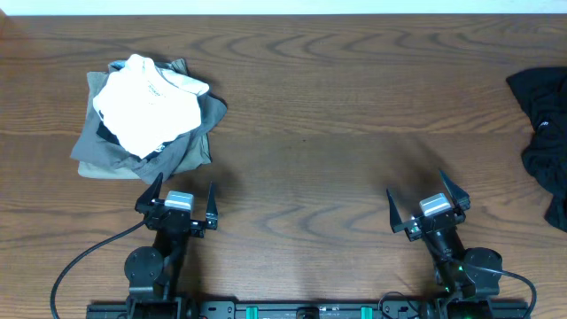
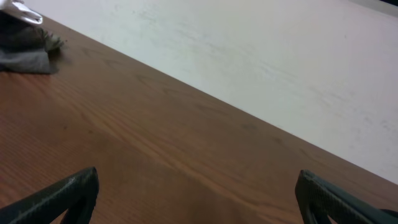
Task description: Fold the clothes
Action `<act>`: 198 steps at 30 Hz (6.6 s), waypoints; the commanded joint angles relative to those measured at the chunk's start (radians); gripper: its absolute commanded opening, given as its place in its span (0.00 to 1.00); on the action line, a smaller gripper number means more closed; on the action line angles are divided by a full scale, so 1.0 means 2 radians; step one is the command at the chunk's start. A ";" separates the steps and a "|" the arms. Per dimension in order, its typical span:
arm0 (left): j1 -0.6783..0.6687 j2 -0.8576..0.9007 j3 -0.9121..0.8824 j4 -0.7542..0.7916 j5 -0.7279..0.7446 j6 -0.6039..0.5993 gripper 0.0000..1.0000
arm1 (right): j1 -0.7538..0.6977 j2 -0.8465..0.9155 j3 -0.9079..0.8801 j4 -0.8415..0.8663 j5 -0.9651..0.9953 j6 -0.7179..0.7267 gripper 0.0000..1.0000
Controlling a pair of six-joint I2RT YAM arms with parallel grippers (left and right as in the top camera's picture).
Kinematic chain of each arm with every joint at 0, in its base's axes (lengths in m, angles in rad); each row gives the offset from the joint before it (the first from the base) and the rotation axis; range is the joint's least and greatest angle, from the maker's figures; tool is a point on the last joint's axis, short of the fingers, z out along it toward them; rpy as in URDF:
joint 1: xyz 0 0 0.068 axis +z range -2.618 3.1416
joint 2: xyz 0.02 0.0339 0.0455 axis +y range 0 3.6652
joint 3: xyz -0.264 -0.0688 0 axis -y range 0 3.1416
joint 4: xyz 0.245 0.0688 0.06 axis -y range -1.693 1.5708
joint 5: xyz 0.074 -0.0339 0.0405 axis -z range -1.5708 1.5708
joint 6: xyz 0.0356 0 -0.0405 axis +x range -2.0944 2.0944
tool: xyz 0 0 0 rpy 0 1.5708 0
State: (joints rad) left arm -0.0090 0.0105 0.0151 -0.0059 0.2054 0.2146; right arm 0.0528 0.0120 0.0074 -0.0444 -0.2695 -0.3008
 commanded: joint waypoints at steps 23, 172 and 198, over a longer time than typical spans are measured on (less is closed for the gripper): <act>-0.002 0.000 -0.006 -0.022 0.005 0.007 0.98 | -0.004 -0.003 -0.001 -0.002 -0.002 -0.003 0.99; -0.002 0.585 0.585 -0.395 0.118 -0.155 0.98 | -0.202 1.050 0.801 -0.211 -0.084 0.222 0.01; -0.002 0.610 0.584 -0.339 0.118 -0.149 0.98 | 0.214 0.963 0.801 -0.356 0.029 0.170 0.49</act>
State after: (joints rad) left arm -0.0097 1.1969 1.1641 -0.6861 0.4355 -0.1001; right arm 0.5468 2.0132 1.6051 -0.7624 -0.3130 0.0380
